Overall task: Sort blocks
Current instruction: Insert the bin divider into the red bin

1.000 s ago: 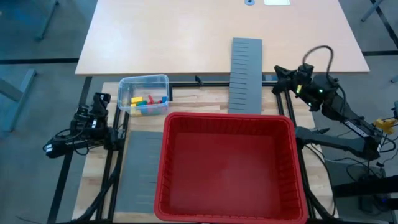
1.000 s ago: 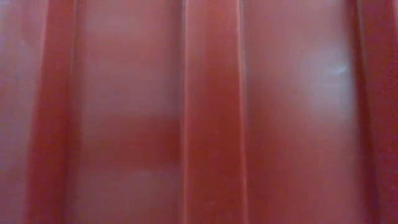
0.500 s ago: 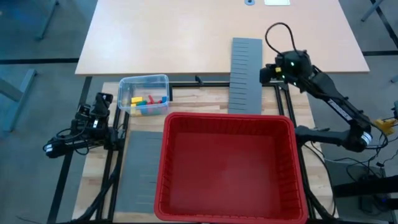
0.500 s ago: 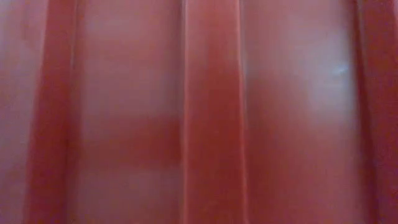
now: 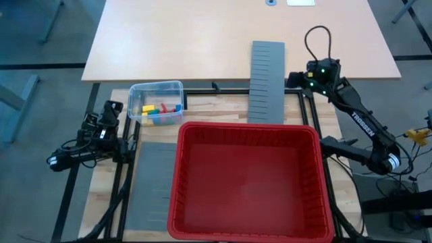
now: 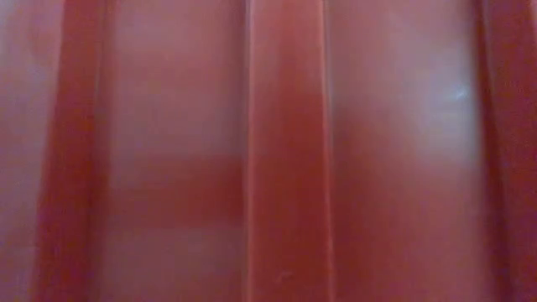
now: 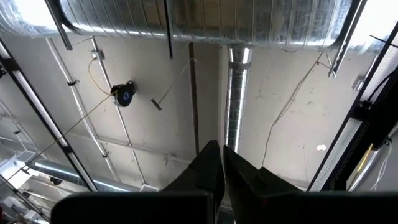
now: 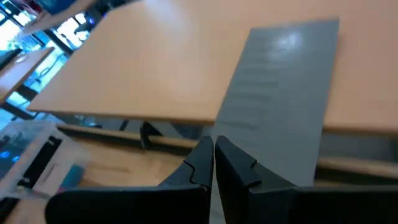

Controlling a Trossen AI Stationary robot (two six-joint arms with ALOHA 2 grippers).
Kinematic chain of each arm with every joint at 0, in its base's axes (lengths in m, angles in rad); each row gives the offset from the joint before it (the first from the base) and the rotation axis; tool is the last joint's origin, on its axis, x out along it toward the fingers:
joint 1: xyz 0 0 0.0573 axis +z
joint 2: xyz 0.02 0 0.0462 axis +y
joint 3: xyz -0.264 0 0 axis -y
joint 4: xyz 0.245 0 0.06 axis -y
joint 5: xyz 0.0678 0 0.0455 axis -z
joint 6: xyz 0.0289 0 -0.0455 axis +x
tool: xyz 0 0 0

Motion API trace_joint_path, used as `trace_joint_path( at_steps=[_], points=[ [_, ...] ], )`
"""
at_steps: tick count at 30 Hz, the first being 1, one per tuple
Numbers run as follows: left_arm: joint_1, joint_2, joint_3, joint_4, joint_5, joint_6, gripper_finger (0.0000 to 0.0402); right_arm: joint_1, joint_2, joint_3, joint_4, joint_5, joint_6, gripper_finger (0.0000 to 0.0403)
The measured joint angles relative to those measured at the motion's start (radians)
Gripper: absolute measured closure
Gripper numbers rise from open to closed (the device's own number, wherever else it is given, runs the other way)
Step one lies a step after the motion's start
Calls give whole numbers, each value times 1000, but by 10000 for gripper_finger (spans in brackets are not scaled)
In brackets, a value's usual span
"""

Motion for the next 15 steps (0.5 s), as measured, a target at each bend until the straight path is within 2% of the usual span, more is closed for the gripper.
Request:
trace_joint_path(
  at_steps=[10,15],
  points=[
    [0,0,0,2,0,-7,402,1,-25,2,-27,-50,2,400],
    [0,0,0,1,0,-7,400,2,-41,-1,-75,-58,50,356]
  ],
)
